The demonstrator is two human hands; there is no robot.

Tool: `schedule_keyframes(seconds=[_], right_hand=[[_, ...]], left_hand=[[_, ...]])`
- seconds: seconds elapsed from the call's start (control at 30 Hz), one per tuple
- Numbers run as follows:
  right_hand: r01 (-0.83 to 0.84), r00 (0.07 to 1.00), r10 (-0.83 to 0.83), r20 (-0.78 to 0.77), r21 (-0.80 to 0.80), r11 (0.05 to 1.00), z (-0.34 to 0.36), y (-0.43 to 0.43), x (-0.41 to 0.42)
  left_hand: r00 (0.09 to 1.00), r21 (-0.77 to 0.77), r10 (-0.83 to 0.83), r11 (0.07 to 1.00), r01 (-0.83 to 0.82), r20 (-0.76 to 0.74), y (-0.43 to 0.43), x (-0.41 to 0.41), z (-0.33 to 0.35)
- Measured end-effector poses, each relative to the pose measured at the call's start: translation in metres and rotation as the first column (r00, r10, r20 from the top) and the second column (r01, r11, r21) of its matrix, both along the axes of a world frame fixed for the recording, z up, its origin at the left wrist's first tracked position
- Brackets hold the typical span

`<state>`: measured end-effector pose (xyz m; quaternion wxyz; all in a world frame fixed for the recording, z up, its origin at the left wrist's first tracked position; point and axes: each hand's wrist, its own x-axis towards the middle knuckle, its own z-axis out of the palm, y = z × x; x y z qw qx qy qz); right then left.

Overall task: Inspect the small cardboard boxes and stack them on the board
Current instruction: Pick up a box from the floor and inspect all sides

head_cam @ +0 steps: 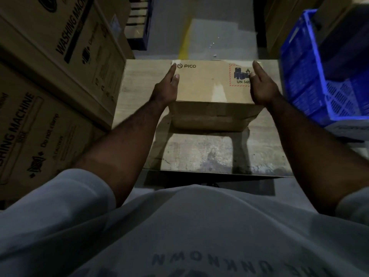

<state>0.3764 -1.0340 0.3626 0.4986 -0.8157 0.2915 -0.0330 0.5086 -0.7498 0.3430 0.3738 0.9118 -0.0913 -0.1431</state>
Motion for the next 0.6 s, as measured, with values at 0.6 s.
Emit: schedule_keyframes(seconds=[0.6], right_hand=[[0.191,0.954,-0.204,0.218,0.08,0.978,-0.078,0.033,-0.111]], left_hand=[[0.98,-0.08,-0.069,0.995,0.055,-0.186,0.053,-0.08,-0.054]])
